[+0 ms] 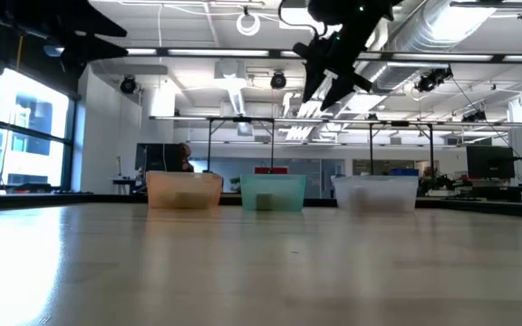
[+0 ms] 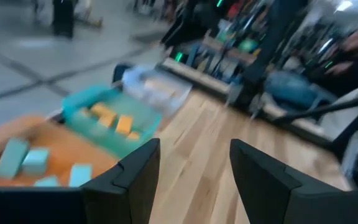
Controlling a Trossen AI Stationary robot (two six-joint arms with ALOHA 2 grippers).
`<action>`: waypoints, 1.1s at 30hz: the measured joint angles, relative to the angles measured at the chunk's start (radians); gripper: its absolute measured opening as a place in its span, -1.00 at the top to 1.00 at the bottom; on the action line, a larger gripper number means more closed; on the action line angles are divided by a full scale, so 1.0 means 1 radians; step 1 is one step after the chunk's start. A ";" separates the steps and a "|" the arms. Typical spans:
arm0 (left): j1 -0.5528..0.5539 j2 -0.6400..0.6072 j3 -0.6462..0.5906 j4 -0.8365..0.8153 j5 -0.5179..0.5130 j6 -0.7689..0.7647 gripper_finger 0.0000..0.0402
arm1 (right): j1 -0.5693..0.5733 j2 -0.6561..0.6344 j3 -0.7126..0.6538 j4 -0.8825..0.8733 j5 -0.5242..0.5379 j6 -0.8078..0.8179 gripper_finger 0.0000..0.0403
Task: Sort & place blocks by color
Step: Return to Home Position
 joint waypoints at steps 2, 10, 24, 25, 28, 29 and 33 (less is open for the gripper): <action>0.000 -0.057 -0.040 0.052 0.010 -0.006 0.08 | 0.021 0.000 0.013 -0.002 0.000 0.000 -0.07; 0.000 -0.233 -0.198 0.178 -0.006 -0.085 0.08 | 0.085 0.000 0.055 -0.002 0.024 -0.008 -0.07; 0.000 -0.304 -0.478 0.486 -0.018 -0.135 0.08 | 0.171 -0.049 0.133 -0.050 0.049 -0.089 -0.07; 0.000 -0.305 -0.492 0.492 -0.018 -0.143 0.08 | 0.179 -0.064 0.133 -0.060 0.070 -0.091 -0.07; 0.000 -0.297 -0.490 0.480 -0.023 -0.149 0.08 | 0.201 -0.110 0.133 -0.121 0.149 -0.098 -0.07; 0.000 -0.293 -0.489 0.481 -0.016 -0.146 0.08 | 0.207 -0.128 0.132 -0.138 0.179 -0.105 -0.07; 0.000 -0.290 -0.489 0.460 0.056 -0.126 0.08 | 0.213 -0.223 0.094 -0.159 0.227 -0.129 -0.07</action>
